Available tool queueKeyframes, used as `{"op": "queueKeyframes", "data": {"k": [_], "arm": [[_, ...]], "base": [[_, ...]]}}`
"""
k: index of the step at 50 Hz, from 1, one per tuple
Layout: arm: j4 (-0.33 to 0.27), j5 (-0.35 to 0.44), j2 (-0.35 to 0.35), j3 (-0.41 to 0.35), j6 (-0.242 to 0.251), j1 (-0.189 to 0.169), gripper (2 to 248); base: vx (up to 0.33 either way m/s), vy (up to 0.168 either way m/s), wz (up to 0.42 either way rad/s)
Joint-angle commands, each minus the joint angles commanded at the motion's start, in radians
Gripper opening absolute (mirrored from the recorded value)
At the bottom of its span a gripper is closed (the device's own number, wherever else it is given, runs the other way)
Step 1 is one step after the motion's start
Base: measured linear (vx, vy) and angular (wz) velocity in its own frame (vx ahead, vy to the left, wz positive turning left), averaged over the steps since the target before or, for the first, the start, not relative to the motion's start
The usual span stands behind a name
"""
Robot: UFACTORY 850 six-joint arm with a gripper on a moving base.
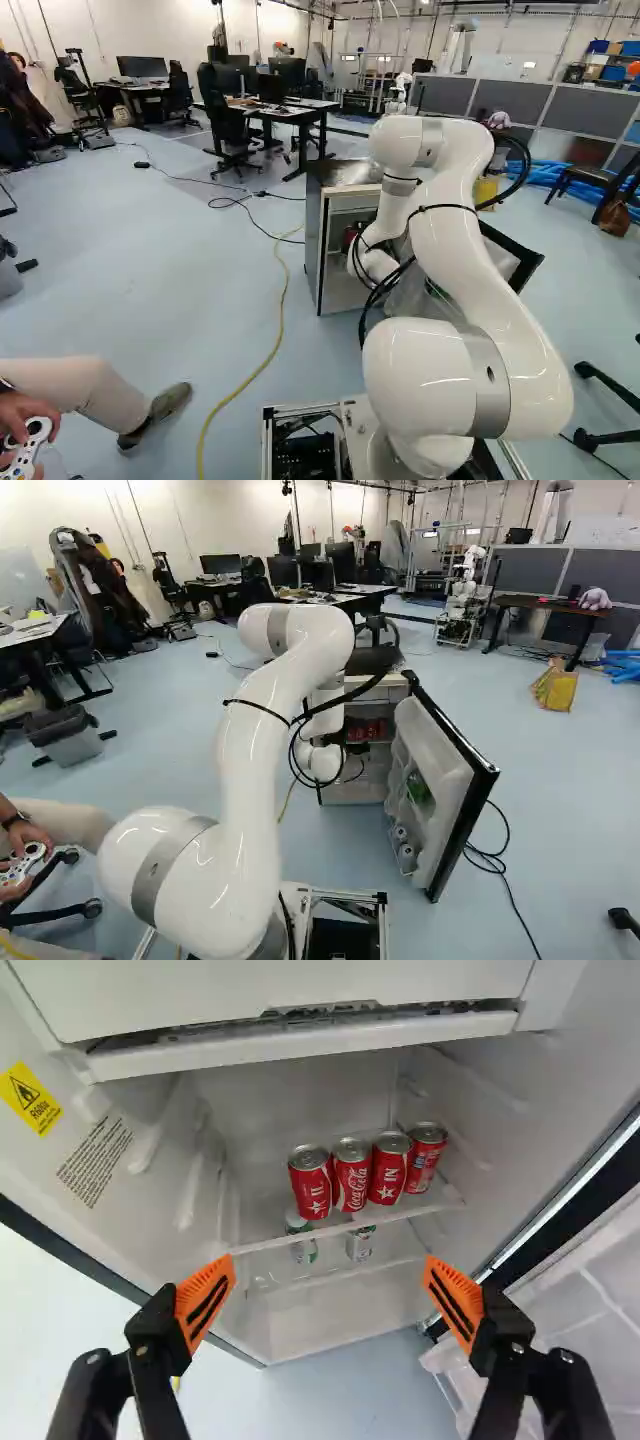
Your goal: Grab a drink from the fridge
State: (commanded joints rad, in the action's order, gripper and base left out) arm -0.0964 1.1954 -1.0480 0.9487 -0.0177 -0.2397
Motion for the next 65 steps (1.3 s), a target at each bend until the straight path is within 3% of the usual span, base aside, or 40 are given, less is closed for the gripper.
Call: {"op": "queueKeyframes", "data": {"k": [33, 65], "arm": [[0.000, -0.003, -0.060, 0.113, 0.000, 0.013, 247], [-0.013, -0.084, -0.100, 0.187, 0.000, 0.021, 247]], "base": [[0.000, 0.000, 0.000], [0.000, 0.000, 0.000]]}}
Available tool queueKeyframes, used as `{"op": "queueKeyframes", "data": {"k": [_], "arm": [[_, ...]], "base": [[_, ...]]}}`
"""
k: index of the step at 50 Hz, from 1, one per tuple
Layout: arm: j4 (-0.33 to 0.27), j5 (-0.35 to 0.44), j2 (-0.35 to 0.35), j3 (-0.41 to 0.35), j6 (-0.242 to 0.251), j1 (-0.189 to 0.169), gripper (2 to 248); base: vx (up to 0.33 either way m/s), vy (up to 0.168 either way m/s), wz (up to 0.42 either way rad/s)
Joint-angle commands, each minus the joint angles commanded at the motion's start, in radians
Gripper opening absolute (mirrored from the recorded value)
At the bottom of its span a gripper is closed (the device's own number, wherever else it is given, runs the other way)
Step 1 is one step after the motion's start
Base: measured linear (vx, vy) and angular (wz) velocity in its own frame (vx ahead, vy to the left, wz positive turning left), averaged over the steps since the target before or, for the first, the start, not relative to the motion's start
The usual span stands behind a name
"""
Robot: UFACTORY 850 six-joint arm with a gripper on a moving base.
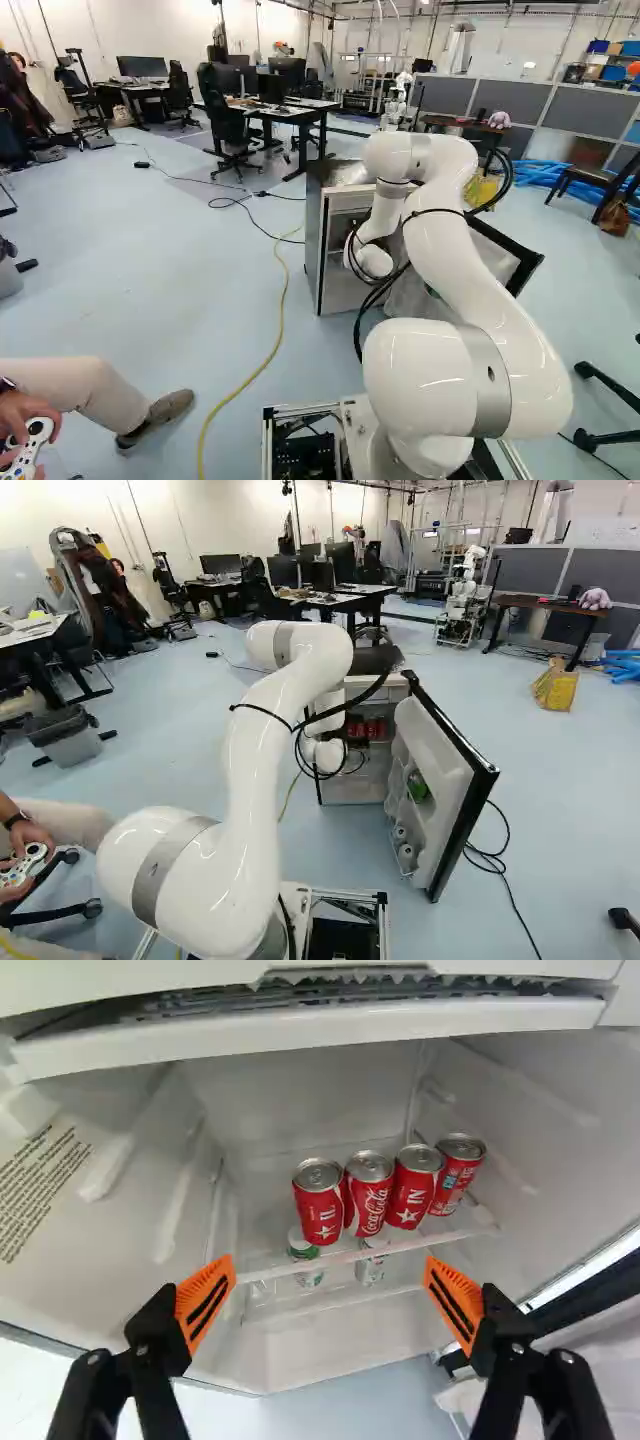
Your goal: Grab a drink from the fridge
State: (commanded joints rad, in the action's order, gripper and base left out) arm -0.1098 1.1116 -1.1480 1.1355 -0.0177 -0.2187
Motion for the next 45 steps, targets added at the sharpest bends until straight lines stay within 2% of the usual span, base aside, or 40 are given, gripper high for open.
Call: {"op": "queueKeyframes", "data": {"k": [45], "arm": [[-0.121, -0.001, -0.042, 0.077, 0.000, -0.026, 247]], "base": [[0.000, 0.000, 0.000]]}}
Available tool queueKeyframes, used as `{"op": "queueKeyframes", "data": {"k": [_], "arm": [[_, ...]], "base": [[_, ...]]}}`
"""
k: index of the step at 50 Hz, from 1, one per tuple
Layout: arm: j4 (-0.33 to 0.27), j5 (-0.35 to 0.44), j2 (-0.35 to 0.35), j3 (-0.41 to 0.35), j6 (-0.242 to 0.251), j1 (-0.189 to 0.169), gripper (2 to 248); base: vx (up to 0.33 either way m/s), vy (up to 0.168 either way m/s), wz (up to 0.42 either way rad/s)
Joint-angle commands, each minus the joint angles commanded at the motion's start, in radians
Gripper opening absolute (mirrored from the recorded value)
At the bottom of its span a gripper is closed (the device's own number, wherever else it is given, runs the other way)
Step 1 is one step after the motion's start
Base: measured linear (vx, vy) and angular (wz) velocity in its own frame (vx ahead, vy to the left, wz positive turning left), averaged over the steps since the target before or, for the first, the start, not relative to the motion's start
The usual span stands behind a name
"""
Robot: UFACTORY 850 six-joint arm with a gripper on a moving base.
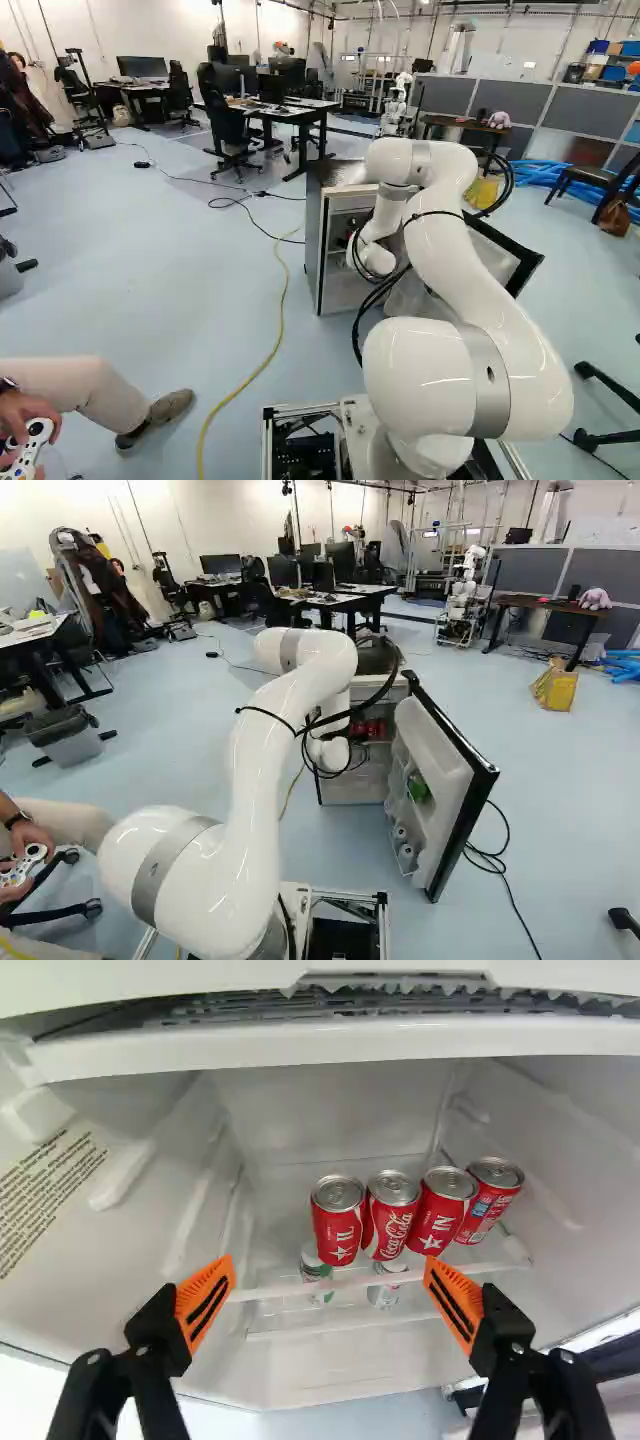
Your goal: Grab a drink from the fridge
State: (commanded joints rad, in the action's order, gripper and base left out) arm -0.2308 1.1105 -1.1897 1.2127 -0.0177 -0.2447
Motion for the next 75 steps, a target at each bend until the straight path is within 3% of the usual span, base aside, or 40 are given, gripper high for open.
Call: {"op": "queueKeyframes", "data": {"k": [21, 22, 36, 37, 42, 43, 47, 48, 57, 58, 63, 64, 68, 69, 73, 75], "arm": [[-0.007, 0.000, -0.002, 0.004, 0.000, -0.002, 238], [-0.007, 0.000, -0.002, 0.004, 0.000, -0.002, 225], [-0.007, 0.000, -0.002, 0.004, 0.000, -0.002, 201], [-0.007, 0.000, -0.002, 0.004, 0.000, -0.002, 189], [-0.007, 0.000, -0.002, 0.004, 0.000, -0.002, 189], [-0.007, 0.000, -0.002, 0.004, 0.000, -0.002, 177], [-0.007, 0.000, -0.002, 0.004, 0.000, -0.002, 177], [-0.007, 0.000, -0.002, 0.004, 0.000, -0.002, 165], [-0.007, 0.000, -0.002, 0.004, 0.000, -0.002, 153], [-0.007, 0.000, -0.002, 0.004, 0.000, -0.002, 141], [-0.007, 0.000, -0.002, 0.004, 0.000, -0.002, 141], [-0.007, 0.000, -0.002, 0.004, 0.000, -0.002, 129], [-0.007, 0.000, -0.002, 0.004, 0.000, -0.002, 129], [-0.007, 0.000, -0.002, 0.004, 0.000, -0.002, 117], [-0.007, 0.000, -0.002, 0.004, 0.000, -0.002, 117], [-0.007, 0.000, -0.002, 0.004, 0.000, -0.002, 105]], "base": [[0.000, 0.000, 0.000], [0.000, 0.000, 0.000], [0.000, 0.000, 0.000], [0.000, 0.000, 0.000], [0.000, 0.000, 0.000], [0.000, 0.000, 0.000], [0.000, 0.000, 0.000], [0.000, 0.000, 0.000], [0.000, 0.000, 0.000], [0.000, 0.000, 0.000], [0.000, 0.000, 0.000], [0.000, 0.000, 0.000], [0.000, 0.000, 0.000], [0.000, 0.000, 0.000], [0.000, 0.000, 0.000], [0.000, 0.000, 0.000]]}}
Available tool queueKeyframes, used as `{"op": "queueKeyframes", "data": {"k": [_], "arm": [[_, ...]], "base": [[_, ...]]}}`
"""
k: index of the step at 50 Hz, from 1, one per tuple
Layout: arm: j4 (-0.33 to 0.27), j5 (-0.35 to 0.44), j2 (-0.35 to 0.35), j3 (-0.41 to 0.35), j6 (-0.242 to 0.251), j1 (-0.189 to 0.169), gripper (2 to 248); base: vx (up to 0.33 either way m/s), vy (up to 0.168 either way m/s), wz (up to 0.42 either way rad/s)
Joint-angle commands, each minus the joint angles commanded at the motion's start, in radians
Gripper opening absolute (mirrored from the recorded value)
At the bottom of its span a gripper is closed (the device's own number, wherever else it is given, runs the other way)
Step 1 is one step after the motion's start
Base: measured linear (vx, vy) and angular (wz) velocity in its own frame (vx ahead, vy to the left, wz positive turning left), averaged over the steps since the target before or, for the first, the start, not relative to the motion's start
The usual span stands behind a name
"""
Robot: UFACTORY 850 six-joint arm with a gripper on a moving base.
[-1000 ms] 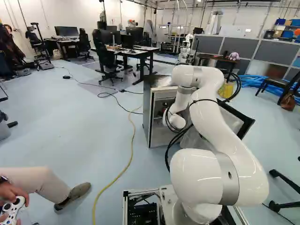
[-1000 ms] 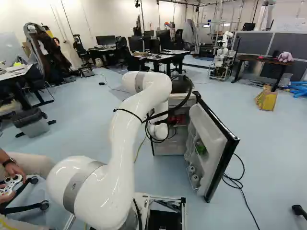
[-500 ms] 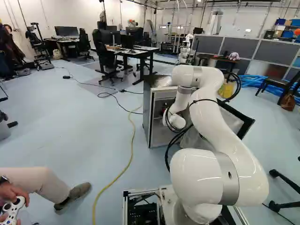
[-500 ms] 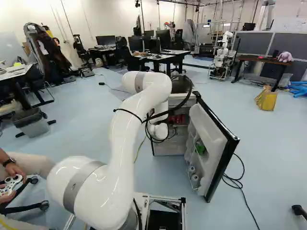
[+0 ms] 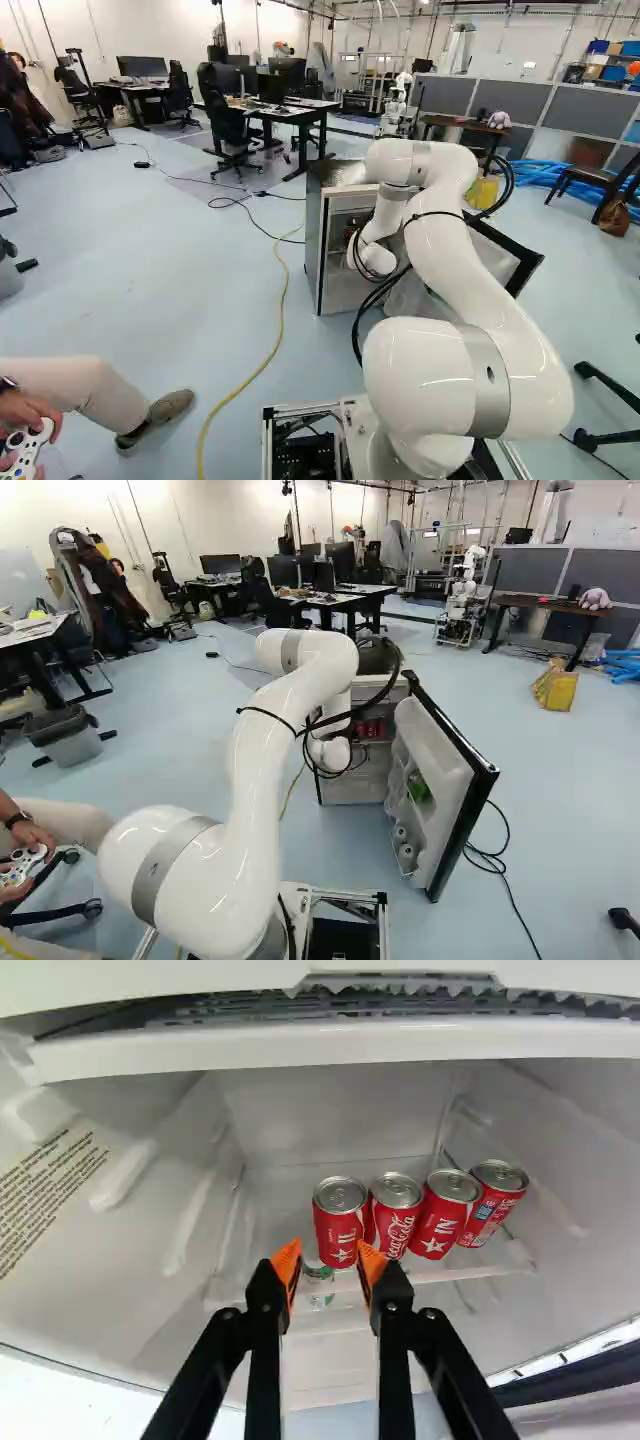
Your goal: Grab a drink from the fridge
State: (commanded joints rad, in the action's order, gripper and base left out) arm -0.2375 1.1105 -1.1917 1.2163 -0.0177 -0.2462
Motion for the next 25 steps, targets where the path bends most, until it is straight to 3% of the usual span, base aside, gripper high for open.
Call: {"op": "queueKeyframes", "data": {"k": [25], "arm": [[0.000, 0.000, 0.000, 0.000, 0.000, 0.000, 107]], "base": [[0.000, 0.000, 0.000]]}}
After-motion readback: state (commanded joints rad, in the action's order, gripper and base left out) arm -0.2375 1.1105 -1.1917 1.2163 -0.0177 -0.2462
